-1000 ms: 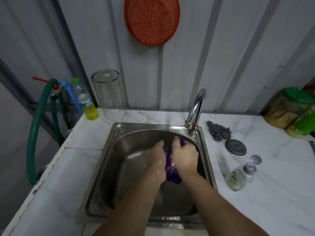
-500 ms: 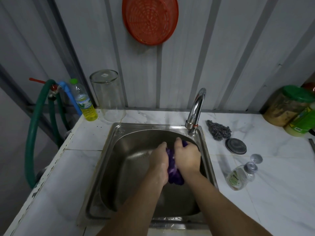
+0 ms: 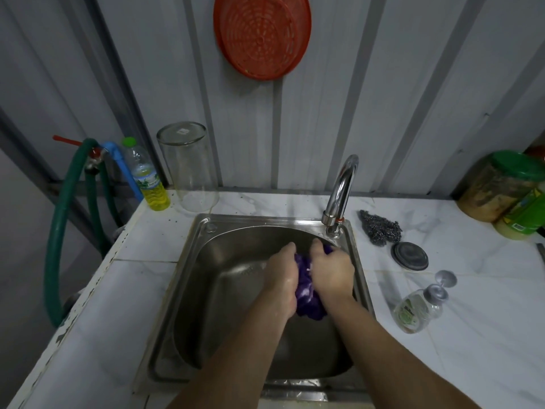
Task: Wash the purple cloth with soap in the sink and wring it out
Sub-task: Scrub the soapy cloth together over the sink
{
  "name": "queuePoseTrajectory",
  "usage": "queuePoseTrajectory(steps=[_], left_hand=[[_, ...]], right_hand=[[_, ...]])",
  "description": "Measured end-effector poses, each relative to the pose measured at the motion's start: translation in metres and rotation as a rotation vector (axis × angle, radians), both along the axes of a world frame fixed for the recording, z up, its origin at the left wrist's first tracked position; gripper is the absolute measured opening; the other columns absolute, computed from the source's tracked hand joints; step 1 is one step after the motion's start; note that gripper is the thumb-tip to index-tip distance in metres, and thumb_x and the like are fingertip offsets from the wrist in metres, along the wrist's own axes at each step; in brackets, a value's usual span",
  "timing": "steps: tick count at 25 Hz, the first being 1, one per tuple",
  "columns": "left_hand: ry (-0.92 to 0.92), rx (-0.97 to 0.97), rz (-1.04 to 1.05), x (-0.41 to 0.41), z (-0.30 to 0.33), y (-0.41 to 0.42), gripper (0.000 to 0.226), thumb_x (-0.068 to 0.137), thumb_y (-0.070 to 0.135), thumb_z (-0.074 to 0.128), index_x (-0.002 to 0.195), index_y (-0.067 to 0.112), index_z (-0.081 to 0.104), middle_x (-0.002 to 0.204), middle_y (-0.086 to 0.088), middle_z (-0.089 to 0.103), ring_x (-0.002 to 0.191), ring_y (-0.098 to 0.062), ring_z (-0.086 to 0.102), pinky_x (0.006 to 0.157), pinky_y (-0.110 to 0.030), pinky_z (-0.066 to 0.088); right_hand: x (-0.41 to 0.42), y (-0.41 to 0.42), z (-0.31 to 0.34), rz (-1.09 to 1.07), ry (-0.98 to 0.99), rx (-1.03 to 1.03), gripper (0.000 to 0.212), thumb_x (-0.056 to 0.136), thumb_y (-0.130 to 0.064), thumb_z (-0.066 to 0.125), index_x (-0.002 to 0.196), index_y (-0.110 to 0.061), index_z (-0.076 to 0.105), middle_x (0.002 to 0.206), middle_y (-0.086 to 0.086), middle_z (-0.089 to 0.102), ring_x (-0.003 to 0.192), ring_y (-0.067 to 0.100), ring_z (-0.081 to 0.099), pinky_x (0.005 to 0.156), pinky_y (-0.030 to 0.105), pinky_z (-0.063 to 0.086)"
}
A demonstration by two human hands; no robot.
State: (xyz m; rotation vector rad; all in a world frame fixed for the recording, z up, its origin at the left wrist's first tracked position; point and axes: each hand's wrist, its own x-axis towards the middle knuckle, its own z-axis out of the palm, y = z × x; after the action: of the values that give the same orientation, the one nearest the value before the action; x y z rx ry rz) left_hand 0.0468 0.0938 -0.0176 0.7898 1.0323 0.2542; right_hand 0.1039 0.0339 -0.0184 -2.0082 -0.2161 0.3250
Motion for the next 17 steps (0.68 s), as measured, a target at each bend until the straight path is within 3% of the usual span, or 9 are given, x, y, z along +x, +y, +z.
queuePoseTrajectory(steps=[1,3,5,8,10,12,14,16,17], left_hand=[[0.025,0.016,0.02,0.0,-0.001,0.003,0.039,0.098,0.038,0.053,0.081,0.007,0.07,0.074,-0.013,0.071,0.067,-0.029,0.069,0.071,-0.039,0.06],[0.092,0.111,0.046,0.001,-0.003,0.016,0.037,0.098,0.031,0.051,0.068,0.01,0.057,0.067,-0.012,0.058,0.058,-0.025,0.056,0.06,-0.033,0.047],[0.101,0.163,0.016,0.001,-0.002,0.023,0.036,0.097,0.023,0.049,0.062,0.015,0.042,0.064,-0.007,0.043,0.063,-0.023,0.044,0.062,-0.034,0.038],[0.072,0.029,0.0,-0.001,-0.005,0.01,0.043,0.097,0.034,0.053,0.06,0.012,0.057,0.062,-0.01,0.058,0.056,-0.023,0.055,0.06,-0.032,0.047],[0.042,-0.032,-0.001,0.001,-0.008,-0.003,0.042,0.095,0.042,0.055,0.078,0.008,0.072,0.081,-0.015,0.076,0.069,-0.027,0.071,0.069,-0.036,0.057],[0.051,-0.001,0.037,0.007,-0.009,-0.001,0.041,0.095,0.043,0.056,0.079,0.011,0.076,0.077,-0.014,0.077,0.069,-0.029,0.074,0.067,-0.038,0.059],[0.06,0.055,0.084,0.01,-0.006,0.012,0.047,0.094,0.039,0.055,0.055,0.014,0.064,0.053,-0.009,0.06,0.047,-0.023,0.058,0.053,-0.029,0.049],[0.031,0.085,0.082,0.011,-0.003,0.021,0.039,0.09,0.033,0.055,0.056,0.016,0.046,0.054,-0.004,0.044,0.047,-0.019,0.043,0.054,-0.03,0.039],[0.029,0.083,0.074,0.009,-0.003,0.02,0.035,0.088,0.032,0.056,0.059,0.017,0.043,0.056,-0.003,0.042,0.048,-0.018,0.042,0.056,-0.031,0.038]], right_hand=[[-0.003,-0.002,-0.003,0.001,0.02,0.025,0.044,0.096,-0.042,0.055,0.062,-0.016,0.061,0.061,0.005,0.066,0.064,0.026,0.067,0.071,0.043,0.058],[-0.03,-0.003,-0.013,0.06,-0.062,0.097,0.047,0.09,-0.055,0.053,0.062,-0.019,0.062,0.05,-0.001,0.063,0.05,0.014,0.063,0.055,0.034,0.056],[-0.053,-0.003,-0.018,0.123,-0.141,0.119,0.043,0.085,-0.064,0.051,0.066,-0.027,0.064,0.049,-0.007,0.063,0.042,0.008,0.058,0.045,0.029,0.049],[-0.023,0.003,-0.015,0.038,-0.049,0.084,0.046,0.089,-0.054,0.054,0.06,-0.019,0.062,0.053,0.0,0.065,0.055,0.017,0.066,0.06,0.039,0.058],[0.0,-0.002,-0.01,0.012,0.061,0.01,0.044,0.097,-0.042,0.054,0.062,-0.017,0.061,0.062,0.006,0.067,0.065,0.026,0.067,0.073,0.045,0.058],[0.0,-0.007,-0.01,-0.009,0.101,0.05,0.045,0.099,-0.039,0.055,0.061,-0.015,0.06,0.058,0.003,0.064,0.062,0.023,0.065,0.069,0.044,0.056],[-0.024,-0.012,-0.007,0.024,0.0,0.145,0.045,0.094,-0.047,0.056,0.058,-0.021,0.058,0.047,-0.003,0.061,0.048,0.011,0.06,0.053,0.033,0.049],[-0.049,-0.014,-0.005,0.157,-0.171,0.168,0.041,0.088,-0.058,0.052,0.06,-0.029,0.059,0.045,-0.008,0.058,0.042,0.007,0.056,0.044,0.027,0.044],[-0.054,-0.014,-0.005,0.195,-0.229,0.142,0.039,0.086,-0.061,0.05,0.062,-0.031,0.059,0.045,-0.008,0.055,0.043,0.009,0.056,0.043,0.03,0.046]])
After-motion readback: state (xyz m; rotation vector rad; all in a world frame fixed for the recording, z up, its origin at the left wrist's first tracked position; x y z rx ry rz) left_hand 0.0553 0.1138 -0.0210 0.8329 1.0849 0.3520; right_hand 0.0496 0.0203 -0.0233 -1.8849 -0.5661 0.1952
